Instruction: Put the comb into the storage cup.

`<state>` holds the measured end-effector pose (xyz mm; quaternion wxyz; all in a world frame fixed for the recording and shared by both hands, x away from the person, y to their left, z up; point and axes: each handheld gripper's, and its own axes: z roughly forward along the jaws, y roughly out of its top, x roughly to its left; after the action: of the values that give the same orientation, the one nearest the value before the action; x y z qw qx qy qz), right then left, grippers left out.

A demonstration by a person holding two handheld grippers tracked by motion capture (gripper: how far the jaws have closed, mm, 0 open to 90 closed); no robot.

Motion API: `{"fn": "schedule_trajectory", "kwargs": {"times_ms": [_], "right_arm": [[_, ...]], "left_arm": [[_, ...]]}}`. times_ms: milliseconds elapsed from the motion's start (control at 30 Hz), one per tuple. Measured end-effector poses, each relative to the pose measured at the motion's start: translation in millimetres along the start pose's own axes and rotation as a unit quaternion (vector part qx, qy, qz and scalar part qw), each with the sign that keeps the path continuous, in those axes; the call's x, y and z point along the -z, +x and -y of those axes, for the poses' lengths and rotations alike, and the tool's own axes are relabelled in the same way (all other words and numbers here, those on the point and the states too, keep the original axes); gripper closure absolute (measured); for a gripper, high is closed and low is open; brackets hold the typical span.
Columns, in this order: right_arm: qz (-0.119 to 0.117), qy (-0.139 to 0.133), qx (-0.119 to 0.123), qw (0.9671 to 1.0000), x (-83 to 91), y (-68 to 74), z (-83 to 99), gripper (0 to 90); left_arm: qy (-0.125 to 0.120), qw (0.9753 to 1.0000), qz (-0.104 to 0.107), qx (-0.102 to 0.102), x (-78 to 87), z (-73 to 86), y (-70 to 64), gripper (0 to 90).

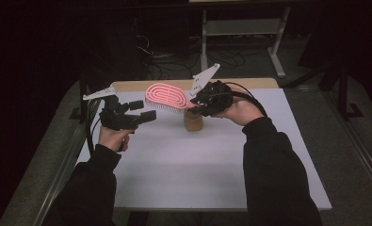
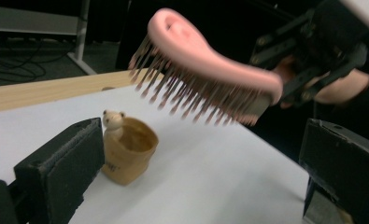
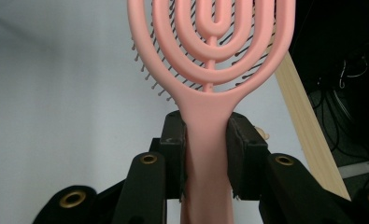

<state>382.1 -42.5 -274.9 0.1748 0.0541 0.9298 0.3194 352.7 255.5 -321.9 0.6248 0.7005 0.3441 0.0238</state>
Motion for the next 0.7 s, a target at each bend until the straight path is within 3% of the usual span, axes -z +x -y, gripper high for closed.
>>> {"fn": "schedule_trajectory", "kwargs": {"times_ms": [300, 600, 700], "right_arm": [[0.007, -0.006, 0.006, 0.9999, -6.5, 1.6, -5.5, 68.8], [0.014, -0.019, 0.010, 0.9997, -14.2, 3.7, -14.3, 68.8], [0.018, -0.022, 0.011, 0.9995, -15.8, 3.8, -16.0, 68.8]], "left_arm": [[0.004, 0.9997, 0.014, 0.021, -8.7, -10.9, -0.8, 3.3], [-0.005, 0.9990, 0.008, 0.043, -10.8, -19.8, 0.5, 7.7], [-0.017, 0.9978, 0.010, 0.063, -7.8, -20.6, 4.0, 12.6]]}}
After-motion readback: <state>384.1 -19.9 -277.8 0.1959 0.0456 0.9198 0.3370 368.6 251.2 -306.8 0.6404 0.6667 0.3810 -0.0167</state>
